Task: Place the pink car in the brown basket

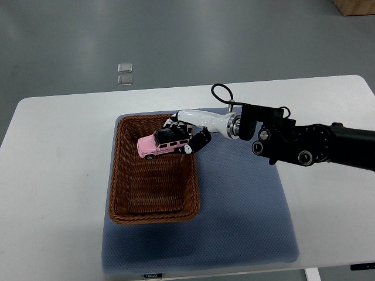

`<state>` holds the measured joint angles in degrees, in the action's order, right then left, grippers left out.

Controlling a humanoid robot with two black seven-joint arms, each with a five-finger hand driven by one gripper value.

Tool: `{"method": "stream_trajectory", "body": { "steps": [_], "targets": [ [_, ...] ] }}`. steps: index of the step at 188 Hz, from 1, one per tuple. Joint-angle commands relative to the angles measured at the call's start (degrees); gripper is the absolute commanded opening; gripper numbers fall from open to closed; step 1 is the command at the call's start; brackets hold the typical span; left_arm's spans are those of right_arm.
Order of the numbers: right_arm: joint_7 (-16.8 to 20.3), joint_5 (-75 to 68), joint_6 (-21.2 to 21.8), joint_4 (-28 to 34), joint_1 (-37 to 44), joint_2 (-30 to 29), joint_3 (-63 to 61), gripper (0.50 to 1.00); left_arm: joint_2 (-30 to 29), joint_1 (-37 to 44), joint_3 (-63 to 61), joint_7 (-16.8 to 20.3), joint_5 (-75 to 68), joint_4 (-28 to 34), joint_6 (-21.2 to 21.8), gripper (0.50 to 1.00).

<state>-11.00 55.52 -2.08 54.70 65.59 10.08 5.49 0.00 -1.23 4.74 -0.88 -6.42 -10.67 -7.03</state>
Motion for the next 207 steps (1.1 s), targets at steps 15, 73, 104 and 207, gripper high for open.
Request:
{"method": "stream_trajectory", "body": {
  "steps": [15, 73, 104, 207],
  "targets": [
    [-0.1, 0.1, 0.1, -1.2, -0.5, -1.3, 0.4, 0.5, 0.0, 0.0, 0.0, 0.0, 0.0, 0.0, 0.0, 1.0],
    [-0.1, 0.1, 0.1, -1.4, -0.5, -1.2, 0.4, 0.5, 0.0, 0.0, -0.1, 0.0, 0.0, 0.0, 0.0, 1.0],
    [-0.1, 0.0, 0.1, -1.5, -0.6, -1.2, 0.3, 0.838, 0.0, 0.0, 0.0, 0.0, 0.0, 0.0, 0.0, 1.0],
    [-0.2, -1.6, 0.1, -1.4, 0.1, 0.9, -1.5, 0.895, 0.0, 0.0, -0.1, 0.0, 0.0, 0.0, 0.0, 1.0]
  ]
}}
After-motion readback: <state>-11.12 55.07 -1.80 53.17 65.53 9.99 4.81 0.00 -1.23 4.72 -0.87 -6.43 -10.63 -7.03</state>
